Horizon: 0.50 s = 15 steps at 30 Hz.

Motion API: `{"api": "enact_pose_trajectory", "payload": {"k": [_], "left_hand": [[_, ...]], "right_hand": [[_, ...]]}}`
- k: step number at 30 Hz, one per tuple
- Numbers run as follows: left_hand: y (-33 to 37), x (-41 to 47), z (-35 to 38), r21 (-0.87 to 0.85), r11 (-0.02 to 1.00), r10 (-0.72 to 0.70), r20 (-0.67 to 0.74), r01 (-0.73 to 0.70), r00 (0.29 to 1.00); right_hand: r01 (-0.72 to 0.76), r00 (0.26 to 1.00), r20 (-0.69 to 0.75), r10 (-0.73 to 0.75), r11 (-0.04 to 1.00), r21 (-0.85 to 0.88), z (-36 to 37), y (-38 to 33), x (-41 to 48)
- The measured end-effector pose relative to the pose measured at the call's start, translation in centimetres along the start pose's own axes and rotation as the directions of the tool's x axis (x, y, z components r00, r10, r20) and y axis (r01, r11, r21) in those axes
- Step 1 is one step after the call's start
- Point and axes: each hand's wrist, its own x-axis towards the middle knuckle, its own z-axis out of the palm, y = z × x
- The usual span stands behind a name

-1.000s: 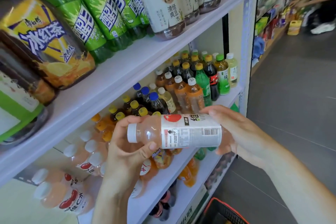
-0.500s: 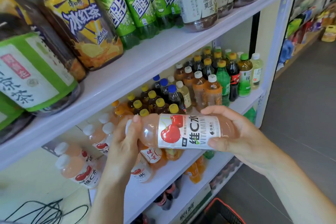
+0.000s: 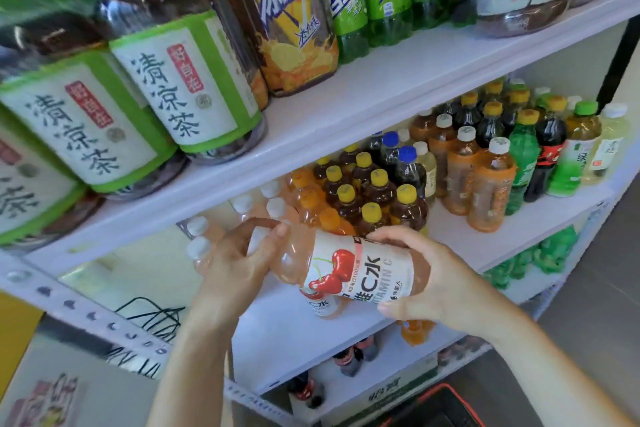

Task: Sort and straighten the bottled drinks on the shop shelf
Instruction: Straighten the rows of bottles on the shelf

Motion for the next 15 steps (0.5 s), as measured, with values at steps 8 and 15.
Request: {"api": "enact_pose_trajectory", "payload": {"k": [8, 15], "left_hand": [[-0.8, -1.7, -2.7, 0.502, 0.862, 0.099, -0.303, 0.07, 0.948], [-5.8, 3.2, -2.4, 0.74, 0.629, 0.031, -0.332, 0.239, 0.943]], "right_hand": [[0.036, 0.998, 0.056, -0.025, 0.979, -0.199, 5.9, 1.3, 3.7], [0.166, 0.986, 0.071, -0.15, 0.915, -0.368, 8.2, 2.0, 5.7]]}}
